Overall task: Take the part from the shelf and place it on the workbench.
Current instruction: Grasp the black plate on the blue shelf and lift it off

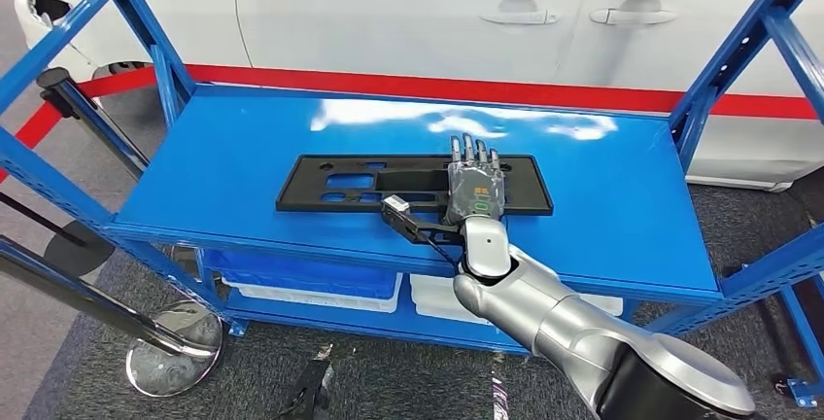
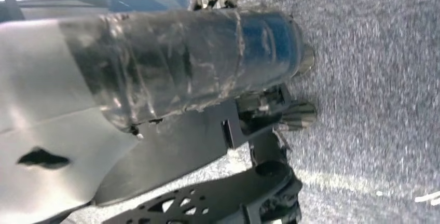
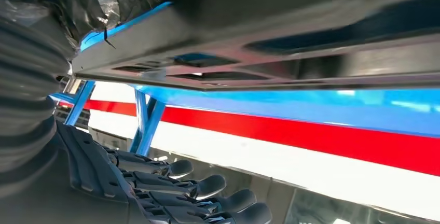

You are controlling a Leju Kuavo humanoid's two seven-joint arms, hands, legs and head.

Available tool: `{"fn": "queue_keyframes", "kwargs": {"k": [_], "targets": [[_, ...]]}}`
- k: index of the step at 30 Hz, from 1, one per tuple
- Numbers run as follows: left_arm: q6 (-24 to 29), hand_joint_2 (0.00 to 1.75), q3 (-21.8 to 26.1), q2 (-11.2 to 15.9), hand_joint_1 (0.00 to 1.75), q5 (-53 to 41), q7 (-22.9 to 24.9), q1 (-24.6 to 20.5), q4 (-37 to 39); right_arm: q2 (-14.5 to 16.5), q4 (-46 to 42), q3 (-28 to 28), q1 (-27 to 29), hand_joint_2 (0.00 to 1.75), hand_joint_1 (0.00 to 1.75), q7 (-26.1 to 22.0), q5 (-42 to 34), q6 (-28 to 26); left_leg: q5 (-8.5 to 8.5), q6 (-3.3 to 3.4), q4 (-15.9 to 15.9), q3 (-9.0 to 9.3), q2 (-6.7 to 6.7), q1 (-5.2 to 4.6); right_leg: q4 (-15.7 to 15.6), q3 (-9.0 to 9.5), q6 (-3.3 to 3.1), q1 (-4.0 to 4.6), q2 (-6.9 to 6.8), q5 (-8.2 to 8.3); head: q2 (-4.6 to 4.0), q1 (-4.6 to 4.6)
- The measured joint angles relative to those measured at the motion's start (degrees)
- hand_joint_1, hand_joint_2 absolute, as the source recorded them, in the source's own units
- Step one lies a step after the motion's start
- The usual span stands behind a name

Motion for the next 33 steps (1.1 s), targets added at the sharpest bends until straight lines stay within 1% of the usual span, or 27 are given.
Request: {"fn": "queue_keyframes", "kwargs": {"k": [1, 3, 4, 5, 6, 8, 9, 10, 11, 12, 14, 15, 16, 18, 19, 20, 21, 22, 23, 24, 25, 26, 29, 30, 31, 32, 33], "targets": [[0.02, 0.0, -0.01, -0.02, 0.0, 0.0, -0.03, -0.01, 0.0, -0.02, 0.01, 0.11, -0.02, 1.75, 0.42, 0.05, 0.05, 0.14, -1.56, -0.34, 2.64, -1.12, 0.02, 0.13, -0.08, 0.09, -0.18, -0.07, -0.02, 0.05, 0.0, -0.09], [0.02, 0.0, -0.04, -0.05, 0.0, 0.0, -0.09, 0.02, 0.0, -0.06, 0.08, 0.37, 0.01, 1.75, 1.29, 0.06, 0.13, 0.78, -4.64, -0.86, 9.76, -4.28, 0.02, 0.33, -0.1, 0.12, -0.37, -0.06, -0.03, 0.02, 0.0, -0.2], [0.02, 0.0, -0.06, -0.07, 0.0, 0.01, -0.11, 0.06, 0.0, -0.09, 0.11, 0.51, 0.05, 1.75, 1.73, 0.05, 0.14, 1.36, -5.23, -1.01, 12.3, -5.51, 0.02, 0.42, -0.1, 0.14, -0.42, -0.04, -0.02, 0.0, 0.0, -0.2], [0.02, 0.0, -0.08, -0.07, 0.0, 0.01, -0.14, 0.09, 0.0, -0.13, 0.15, 0.63, 0.09, 1.75, 1.75, 0.01, 0.15, 2.18, -4.76, -1.07, 12.86, -5.88, 0.02, 0.45, -0.09, 0.16, -0.46, -0.03, 0.0, -0.04, 0.0, -0.2], [0.02, 0.0, -0.1, -0.08, 0.0, 0.02, -0.18, 0.1, 0.0, -0.15, 0.17, 0.73, 0.11, 1.75, 1.75, -0.15, 0.12, 3.12, -3.38, -1.03, 11.37, -5.27, 0.02, 0.47, -0.09, 0.23, -0.47, -0.03, 0.04, -0.09, 0.0, -0.2], [0.03, 0.0, -0.12, -0.09, 0.0, 0.09, -0.39, 0.01, 0.0, -0.16, 0.17, 0.82, 0.12, 1.75, 1.75, -0.89, -0.03, 5.2, 0.32, -0.67, 4.16, -1.96, 0.02, 0.45, -0.12, 0.41, -0.38, -0.04, 0.16, -0.25, 0.0, -0.19], [0.03, 0.0, -0.12, -0.09, 0.0, 0.13, -0.51, -0.05, 0.0, -0.16, 0.17, 0.85, 0.11, 1.75, 1.75, -1.37, -0.14, 6.1, 1.41, -0.43, 0.96, -0.4, -0.01, 0.32, -0.14, 0.42, -0.26, 0.03, 0.21, -0.3, 0.0, -0.18], [0.04, 0.0, -0.13, -0.09, 0.0, 0.17, -0.62, -0.11, 0.0, -0.16, 0.17, 0.86, 0.12, 1.75, 1.75, -1.8, -0.25, 6.87, 1.86, -0.17, -1.35, 0.73, -0.05, 0.17, -0.17, 0.36, -0.09, 0.08, 0.23, -0.32, 0.0, -0.18], [0.06, 0.0, -0.13, -0.09, 0.0, 0.19, -0.7, -0.14, 0.0, -0.16, 0.17, 0.87, 0.18, 1.75, 1.74, -2.2, -0.38, 7.51, 1.67, 0.03, -2.31, 1.19, -0.09, 0.01, -0.23, 0.26, 0.11, 0.13, 0.23, -0.3, 0.0, -0.14], [0.09, 0.0, -0.13, -0.09, 0.0, 0.21, -0.74, -0.14, 0.0, -0.16, 0.17, 0.88, 0.24, 1.75, 1.74, -2.52, -0.51, 7.99, 1.6, 0.21, -2.63, 1.35, -0.12, -0.14, -0.3, 0.21, 0.33, 0.17, 0.22, -0.26, 0.0, -0.15], [0.18, 0.0, -0.13, -0.11, 0.0, 0.29, -0.81, -0.1, 0.0, -0.16, 0.17, 0.89, 0.36, 1.75, 1.72, -3.15, -0.73, 8.73, 1.71, 0.75, -3.23, 1.68, -0.1, 0.04, -0.23, 0.24, 0.93, 0.12, 0.14, -0.54, 0.0, -0.09], [0.24, 0.0, -0.14, -0.13, 0.0, 0.34, -0.85, -0.13, 0.0, -0.16, 0.17, 0.89, 0.37, 1.75, 1.72, -3.46, -0.78, 9.03, 1.81, 1.09, -3.55, 1.94, -0.06, 0.16, 0.74, -0.13, 1.2, 0.12, 0.07, -1.29, 0.0, -0.08], [0.28, 0.0, -0.14, -0.15, 0.0, 0.39, -0.89, -0.17, 0.0, -0.17, 0.17, 0.89, 0.39, 1.75, 1.71, -3.73, -0.8, 9.27, 1.91, 1.45, -3.85, 2.19, -0.02, 0.29, 2.85, -1.04, 1.42, 0.12, 0.01, -2.56, 0.0, -0.03], [0.35, 0.0, -0.14, -0.2, 0.0, 0.53, -0.95, -0.24, 0.0, -0.21, 0.19, 0.89, 0.67, 1.75, 1.71, -4.15, -0.82, 9.62, 1.84, 1.89, -3.94, 2.38, 0.05, 0.27, 10.01, -4.43, 1.61, 0.09, -0.06, -5.9, 0.0, 0.0], [0.37, 0.0, -0.14, -0.21, 0.0, 0.61, -0.95, -0.22, 0.0, -0.24, 0.19, 0.89, 0.93, 1.75, 1.71, -4.3, -0.84, 9.67, 1.78, 2.01, -3.89, 2.39, 0.07, 0.26, 13.41, -6.19, 1.69, 0.04, -0.07, -6.98, 0.0, -0.01], [0.38, 0.0, -0.14, -0.22, 0.0, 0.66, -0.96, -0.18, 0.0, -0.27, 0.19, 0.89, 1.17, 1.75, 1.71, -4.47, -0.86, 9.69, 1.71, 2.07, -3.83, 2.41, 0.06, 0.26, 15.29, -7.27, 1.77, -0.02, -0.08, -7.13, 0.0, 0.0], [0.4, 0.0, -0.14, -0.23, 0.0, 0.69, -0.96, -0.15, 0.0, -0.3, 0.19, 0.89, 1.33, 1.75, 1.72, -4.67, -0.89, 9.68, 1.61, 2.07, -3.71, 2.44, 0.02, 0.28, 15.04, -7.34, 1.83, -0.1, -0.1, -6.21, 0.0, 0.01], [0.4, 0.0, -0.14, -0.26, 0.0, 0.69, -0.96, -0.12, 0.0, -0.32, 0.19, 0.89, 1.37, 1.75, 1.71, -4.85, -0.9, 9.66, 1.44, 2.03, -3.49, 2.49, -0.04, 0.32, 12.54, -6.29, 1.86, -0.22, -0.13, -4.36, 0.0, 0.01], [0.4, 0.0, -0.14, -0.29, 0.0, 0.66, -0.96, -0.11, 0.0, -0.33, 0.19, 0.89, 1.36, 1.75, 1.71, -5.01, -0.9, 9.61, 1.17, 1.87, -3.18, 2.5, -0.12, 0.35, 8.72, -4.63, 1.87, -0.35, -0.16, -2.37, 0.0, 0.01], [0.39, 0.0, -0.14, -0.31, 0.0, 0.6, -0.97, -0.12, 0.0, -0.33, 0.18, 0.89, 1.34, 1.75, 1.71, -5.16, -0.86, 9.49, 0.87, 1.63, -2.72, 2.38, -0.2, 0.24, 5.14, -2.88, 1.86, -0.4, -0.18, -1.01, 0.0, 0.02], [0.34, 0.0, -0.14, -0.33, 0.0, 0.5, -1.01, -0.12, 0.0, -0.33, 0.17, 0.89, 1.35, 1.75, 1.72, -5.35, -0.79, 9.29, 0.61, 1.38, -2.3, 2.21, -0.27, 0.14, 2.58, -1.65, 1.78, -0.42, -0.15, -0.25, 0.0, 0.0], [0.29, 0.0, -0.14, -0.33, 0.0, 0.37, -1.13, -0.1, 0.0, -0.32, 0.16, 0.89, 1.4, 1.75, 1.73, -5.61, -0.67, 8.97, 0.47, 1.13, -2.01, 2.04, -0.31, 0.04, 1.33, -1.08, 1.66, -0.36, -0.11, -0.17, 0.0, -0.02], [0.17, 0.0, -0.16, -0.34, 0.0, -0.36, -2.28, 0.03, 0.0, -0.41, 0.13, 0.89, 1.68, 1.75, 1.75, -6.64, 0.7, 6.89, 0.42, 0.51, -1.9, 1.87, -0.31, 0.07, 0.92, -0.92, 0.89, -0.21, -0.03, -0.15, 0.0, -0.07], [0.17, 0.0, -0.21, -0.35, 0.0, -0.89, -3.03, 0.04, -0.01, -0.5, 0.13, 0.89, 1.81, 1.75, 1.75, -7.11, 1.41, 5.78, -0.08, 0.25, -1.36, 1.65, -0.25, 0.13, 0.73, -0.8, 0.59, -0.3, -0.06, -0.04, 0.0, -0.13], [0.17, 0.0, -0.3, -0.37, 0.0, -1.62, -3.91, -0.01, -0.02, -0.66, 0.13, 0.89, 1.99, 1.75, 1.75, -7.7, 2.1, 4.44, -1.2, -0.04, 0.3, 0.94, -0.18, 0.21, 0.53, -0.67, 0.32, -0.42, -0.1, 0.08, 0.0, -0.21], [0.19, 0.0, -0.46, -0.4, 0.0, -2.42, -4.84, -0.07, -0.03, -0.84, 0.13, 0.89, 2.22, 1.75, 1.75, -8.37, 2.78, 2.94, -2.73, -0.34, 2.92, -0.19, -0.1, 0.31, 0.39, -0.57, 0.11, -0.49, -0.13, 0.16, 0.0, -0.29], [0.21, 0.44, -0.72, -0.44, 0.0, -3.17, -5.76, -0.15, -0.04, -1.05, 0.13, 0.89, 2.5, 1.75, 1.75, -9.07, 3.48, 1.36, -4.43, -0.59, 6.43, -1.67, -0.06, 0.38, 0.33, -0.54, 0.0, -0.48, -0.14, 0.19, 0.0, -0.38]]}}
